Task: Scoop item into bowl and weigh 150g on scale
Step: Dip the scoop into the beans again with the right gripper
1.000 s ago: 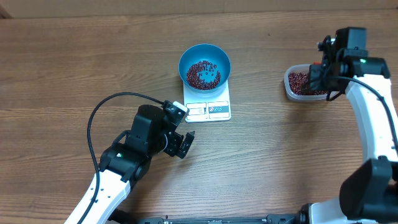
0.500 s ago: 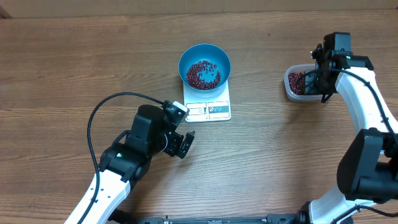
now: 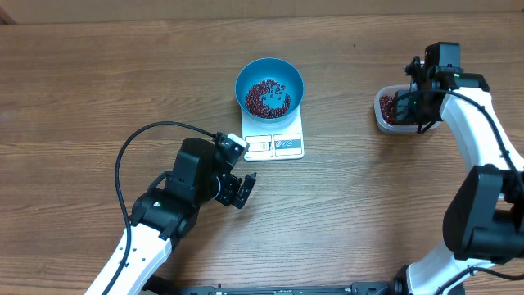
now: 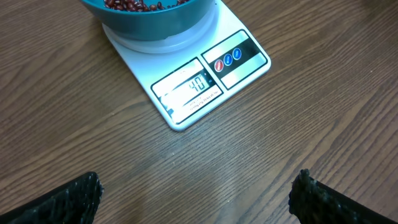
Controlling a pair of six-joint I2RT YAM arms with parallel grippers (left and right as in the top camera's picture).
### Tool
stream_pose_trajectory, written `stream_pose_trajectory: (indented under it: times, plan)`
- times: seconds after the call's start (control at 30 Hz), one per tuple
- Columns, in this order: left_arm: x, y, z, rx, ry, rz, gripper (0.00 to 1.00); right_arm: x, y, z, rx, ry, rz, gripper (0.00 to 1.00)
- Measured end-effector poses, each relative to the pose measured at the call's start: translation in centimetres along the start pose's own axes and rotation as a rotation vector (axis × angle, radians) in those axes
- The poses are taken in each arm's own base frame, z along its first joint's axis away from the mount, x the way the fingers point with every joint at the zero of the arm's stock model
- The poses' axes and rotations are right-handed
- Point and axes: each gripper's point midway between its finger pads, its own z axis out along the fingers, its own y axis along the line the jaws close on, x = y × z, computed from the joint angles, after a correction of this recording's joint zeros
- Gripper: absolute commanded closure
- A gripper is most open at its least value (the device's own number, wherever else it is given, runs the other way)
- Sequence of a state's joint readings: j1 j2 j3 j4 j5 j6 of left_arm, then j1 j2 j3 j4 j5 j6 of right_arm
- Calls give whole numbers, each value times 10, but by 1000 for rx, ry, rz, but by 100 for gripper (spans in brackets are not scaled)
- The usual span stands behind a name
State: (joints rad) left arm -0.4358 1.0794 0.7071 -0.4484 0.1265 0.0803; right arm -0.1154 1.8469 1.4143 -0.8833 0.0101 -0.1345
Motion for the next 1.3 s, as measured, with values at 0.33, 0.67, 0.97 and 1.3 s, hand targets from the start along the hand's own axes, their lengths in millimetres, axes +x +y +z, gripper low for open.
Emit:
stream_pose_trajectory:
  times: [0.33, 0.67, 0.97, 1.3]
  plan:
    - [0, 0, 0, 0, 0, 0, 1, 3, 22, 8, -134, 19, 5, 96]
    - [0, 0, 0, 0, 0, 0, 1, 6, 29, 3, -275, 27, 60, 96]
    - [0, 0, 0, 0, 0, 0, 0, 2, 11, -5, -397, -2, 184, 96]
    - [0, 0, 0, 0, 0, 0, 0, 10, 7, 12, -543, 41, 279, 96]
